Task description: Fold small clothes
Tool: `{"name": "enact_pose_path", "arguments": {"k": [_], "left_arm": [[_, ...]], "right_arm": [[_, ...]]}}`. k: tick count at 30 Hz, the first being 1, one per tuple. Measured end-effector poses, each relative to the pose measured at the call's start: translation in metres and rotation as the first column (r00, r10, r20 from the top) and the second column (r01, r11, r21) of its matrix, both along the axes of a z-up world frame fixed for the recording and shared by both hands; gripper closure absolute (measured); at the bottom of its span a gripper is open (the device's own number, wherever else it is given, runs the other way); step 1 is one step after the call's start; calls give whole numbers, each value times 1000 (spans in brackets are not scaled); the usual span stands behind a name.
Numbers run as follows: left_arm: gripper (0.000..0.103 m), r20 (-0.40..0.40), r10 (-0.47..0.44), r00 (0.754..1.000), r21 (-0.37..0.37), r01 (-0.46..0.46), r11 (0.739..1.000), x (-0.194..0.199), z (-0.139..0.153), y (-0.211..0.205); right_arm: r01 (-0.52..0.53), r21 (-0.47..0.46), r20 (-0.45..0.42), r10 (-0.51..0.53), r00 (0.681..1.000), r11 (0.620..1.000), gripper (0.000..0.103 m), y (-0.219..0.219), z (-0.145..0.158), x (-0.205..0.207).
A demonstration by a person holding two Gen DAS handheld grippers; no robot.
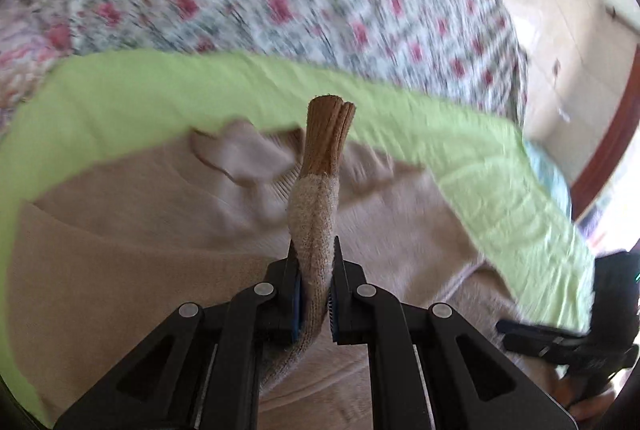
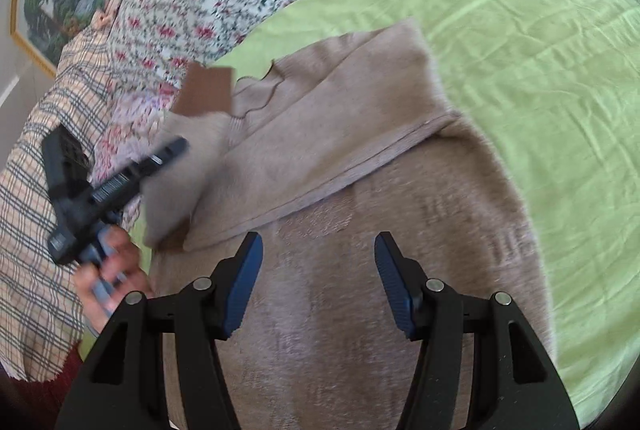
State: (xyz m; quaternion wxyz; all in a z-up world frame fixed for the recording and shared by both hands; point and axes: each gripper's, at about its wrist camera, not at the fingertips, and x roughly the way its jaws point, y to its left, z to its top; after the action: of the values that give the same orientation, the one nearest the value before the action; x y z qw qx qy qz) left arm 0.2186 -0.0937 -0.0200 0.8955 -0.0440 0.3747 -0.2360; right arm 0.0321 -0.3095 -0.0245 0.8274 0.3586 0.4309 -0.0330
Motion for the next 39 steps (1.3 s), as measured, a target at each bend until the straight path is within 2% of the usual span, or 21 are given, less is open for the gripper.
{"name": "enact_pose_path", "arguments": {"k": [3,5,7,8,9,13,15,17,19,21,25,28,30,31,32,33,34,37,39], "left_arm": [[92,-38,-23,999,39,24,999,3,-20,-17],[85,-53,-21,998,41,24,999,-1,-27,-17],[71,-73,-26,997,22,28,999,-7,-28,-9],[57,-76,-21,997,23,23,999,-13,-27,-5],[48,-73,-15,997,23,17,1000,-19,-25,0],[43,-43,10,999,42,-8,999,-55,-16,32],[43,-33,53,998,54,-51,997,-71,-12,56],[42,-25,125,992,66,-123,990,-85,-11,91],[41,-7,227,974,108,-225,968,-94,-12,126],[41,-1,323,946,155,-319,935,-94,-18,160],[41,-73,418,906,224,-393,892,-68,-37,195],[41,-102,431,896,246,-397,884,-52,-49,199],[41,-83,434,897,271,-399,876,-45,-51,194],[41,-74,434,898,284,-398,872,-42,-51,191],[41,-66,436,898,294,-400,868,-40,-51,190],[41,-61,440,896,300,-404,864,-35,-50,187],[41,-58,448,892,300,-412,860,-32,-50,187],[41,-50,482,875,301,-447,842,-26,-45,190],[41,-52,504,862,297,-469,832,-27,-45,193]], "right_arm": [[12,11,6,-12,1000,1000,44,-5,0,4],[17,18,11,-17,1000,1000,44,-7,0,11],[14,28,16,-14,1000,1000,44,-6,0,20],[13,31,19,-14,1000,999,44,-5,0,26],[13,37,21,-14,1000,999,44,-4,0,32],[10,81,38,-13,999,997,44,0,-6,61],[25,97,24,-27,999,995,44,0,-14,75],[58,108,-3,-58,998,992,44,-3,-24,82],[104,96,-23,-103,994,990,44,-8,-31,82],[137,82,-13,-136,991,987,44,-14,-33,80],[149,95,-3,-149,989,984,44,-16,-41,83],[110,121,23,-114,993,987,44,-14,-44,89],[54,123,39,-60,997,991,44,-9,-44,97],[24,114,45,-29,999,993,47,-6,-43,101],[-8,88,46,4,999,996,57,-2,-40,105],[-37,58,48,34,998,998,88,1,-33,107],[-44,44,56,42,998,998,97,2,-26,107],[-11,-19,156,14,988,1000,97,-13,21,90],[41,-79,160,-28,987,996,97,-29,41,82]]}}
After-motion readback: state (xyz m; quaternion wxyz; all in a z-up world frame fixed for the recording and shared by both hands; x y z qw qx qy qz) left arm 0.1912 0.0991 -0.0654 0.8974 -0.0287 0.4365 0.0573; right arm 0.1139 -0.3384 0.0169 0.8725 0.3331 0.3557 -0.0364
